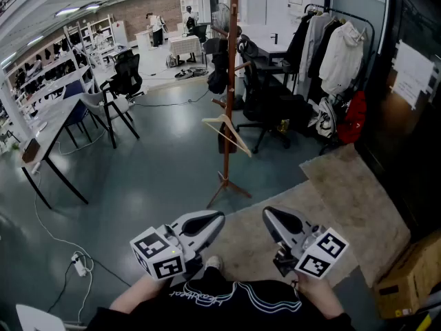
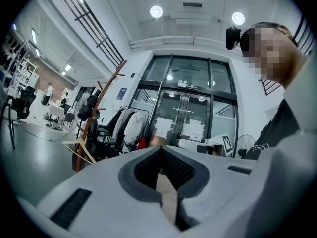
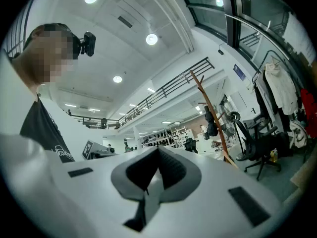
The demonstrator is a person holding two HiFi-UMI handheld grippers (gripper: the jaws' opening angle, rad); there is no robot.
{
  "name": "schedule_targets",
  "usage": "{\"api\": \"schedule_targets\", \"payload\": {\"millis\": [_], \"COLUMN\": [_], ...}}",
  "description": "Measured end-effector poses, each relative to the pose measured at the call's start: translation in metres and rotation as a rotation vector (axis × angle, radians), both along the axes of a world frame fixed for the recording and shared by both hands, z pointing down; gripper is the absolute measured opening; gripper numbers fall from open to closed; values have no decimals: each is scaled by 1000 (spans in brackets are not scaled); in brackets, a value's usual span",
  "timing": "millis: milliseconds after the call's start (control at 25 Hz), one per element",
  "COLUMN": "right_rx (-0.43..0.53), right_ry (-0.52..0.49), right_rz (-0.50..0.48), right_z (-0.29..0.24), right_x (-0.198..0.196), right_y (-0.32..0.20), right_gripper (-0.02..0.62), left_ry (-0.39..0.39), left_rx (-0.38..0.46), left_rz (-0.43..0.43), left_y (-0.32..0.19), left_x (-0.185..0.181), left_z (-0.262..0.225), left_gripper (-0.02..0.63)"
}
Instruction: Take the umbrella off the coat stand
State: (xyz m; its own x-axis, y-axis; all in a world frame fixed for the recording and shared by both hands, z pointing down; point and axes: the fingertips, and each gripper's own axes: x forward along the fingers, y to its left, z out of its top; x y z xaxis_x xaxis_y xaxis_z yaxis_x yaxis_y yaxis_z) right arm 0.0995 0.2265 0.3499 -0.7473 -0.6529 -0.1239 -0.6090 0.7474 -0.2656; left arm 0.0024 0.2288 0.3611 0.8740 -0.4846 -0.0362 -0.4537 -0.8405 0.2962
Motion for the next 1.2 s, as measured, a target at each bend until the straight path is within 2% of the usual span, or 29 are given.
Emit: {"api": "schedule_targets", "payload": {"millis": [400,720,1000,1200], "right_rx": [-24,-23,-33,-42], "right_ry": [-14,-6,7,25], "right_rz": [9,14,29,47], "right_z": [2,8,12,18], "right_x": [0,-6,-8,-12], "right_y": [8,7,-13,-46], "right_gripper": [1,2,2,2], "left_ry": [-2,16,60,58], "left_rx": [-23,-21,-45,-32], "left_rz": [-23,-86,-104,-112], "left_y": [9,-6,-37,-75], "left_x": [-10,-29,-40,-48], "left_z": [4,9,15,17], "left_gripper": [6,12,184,239]}}
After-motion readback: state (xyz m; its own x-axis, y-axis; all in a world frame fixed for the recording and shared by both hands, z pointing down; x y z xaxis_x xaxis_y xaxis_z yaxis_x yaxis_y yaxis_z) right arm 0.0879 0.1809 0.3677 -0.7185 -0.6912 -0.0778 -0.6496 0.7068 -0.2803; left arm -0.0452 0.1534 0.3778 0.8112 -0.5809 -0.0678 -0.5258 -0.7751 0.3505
